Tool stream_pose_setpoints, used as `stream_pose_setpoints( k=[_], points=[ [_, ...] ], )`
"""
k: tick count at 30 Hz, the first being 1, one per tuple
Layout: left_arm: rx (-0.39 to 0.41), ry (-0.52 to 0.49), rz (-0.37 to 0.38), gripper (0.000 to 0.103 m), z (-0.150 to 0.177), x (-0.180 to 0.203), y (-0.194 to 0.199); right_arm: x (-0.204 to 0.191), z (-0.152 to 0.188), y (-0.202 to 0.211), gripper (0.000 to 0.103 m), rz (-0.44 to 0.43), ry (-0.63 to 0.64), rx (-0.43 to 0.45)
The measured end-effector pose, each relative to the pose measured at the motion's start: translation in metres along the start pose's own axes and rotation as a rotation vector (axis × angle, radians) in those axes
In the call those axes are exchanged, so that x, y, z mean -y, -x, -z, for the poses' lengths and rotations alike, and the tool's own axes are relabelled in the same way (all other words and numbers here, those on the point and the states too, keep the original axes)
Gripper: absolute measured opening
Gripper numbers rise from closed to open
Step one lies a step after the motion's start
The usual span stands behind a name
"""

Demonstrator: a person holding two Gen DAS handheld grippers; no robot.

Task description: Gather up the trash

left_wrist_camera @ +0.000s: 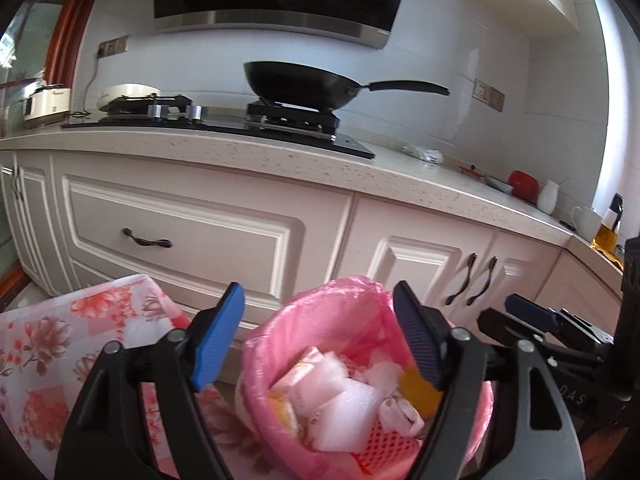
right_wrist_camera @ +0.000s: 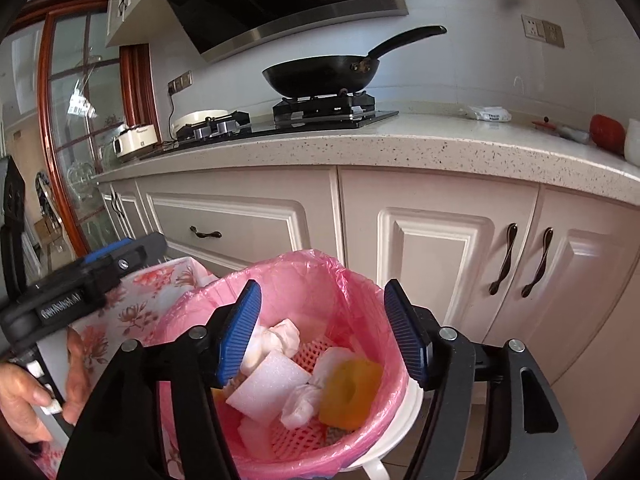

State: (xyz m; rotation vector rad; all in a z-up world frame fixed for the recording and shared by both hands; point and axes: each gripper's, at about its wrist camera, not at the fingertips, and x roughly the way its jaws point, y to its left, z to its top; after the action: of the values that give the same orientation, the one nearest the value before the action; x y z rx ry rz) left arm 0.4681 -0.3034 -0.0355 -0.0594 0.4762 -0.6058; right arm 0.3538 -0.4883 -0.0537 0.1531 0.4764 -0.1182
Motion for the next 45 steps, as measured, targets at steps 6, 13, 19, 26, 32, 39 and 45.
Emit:
stream_pose_setpoints(
  k=[6,13,19,26,32,39,45],
  points=[
    [0.045,-0.023,-0.055,0.093,-0.003,-0.001,0.038,-0.009,-0.006,0.026,0.062,-0.005,-0.007,0.035],
    [0.158,-0.082,-0.124,0.098,-0.025,0.011,0.108,-0.025,-0.020,0.084,0.073,0.026,0.027,0.103],
    [0.214,-0.070,-0.123,0.098,-0.031,0.015,0.173,-0.041,-0.015,0.140,0.085,0.034,-0.008,0.128],
    [0.143,-0.083,-0.125,0.098,-0.005,0.011,0.227,-0.069,0.016,0.181,0.085,0.029,-0.054,0.094],
    [0.094,-0.079,-0.161,0.098,0.028,0.000,0.261,-0.100,0.044,0.199,0.085,0.022,-0.064,0.047],
    [0.045,-0.061,-0.202,0.098,0.059,-0.011,0.285,-0.127,0.063,0.212,0.085,0.014,-0.025,0.014],
    [0.021,-0.029,-0.210,0.098,0.077,-0.013,0.298,-0.134,0.075,0.224,0.085,-0.003,-0.013,0.011]
  ],
)
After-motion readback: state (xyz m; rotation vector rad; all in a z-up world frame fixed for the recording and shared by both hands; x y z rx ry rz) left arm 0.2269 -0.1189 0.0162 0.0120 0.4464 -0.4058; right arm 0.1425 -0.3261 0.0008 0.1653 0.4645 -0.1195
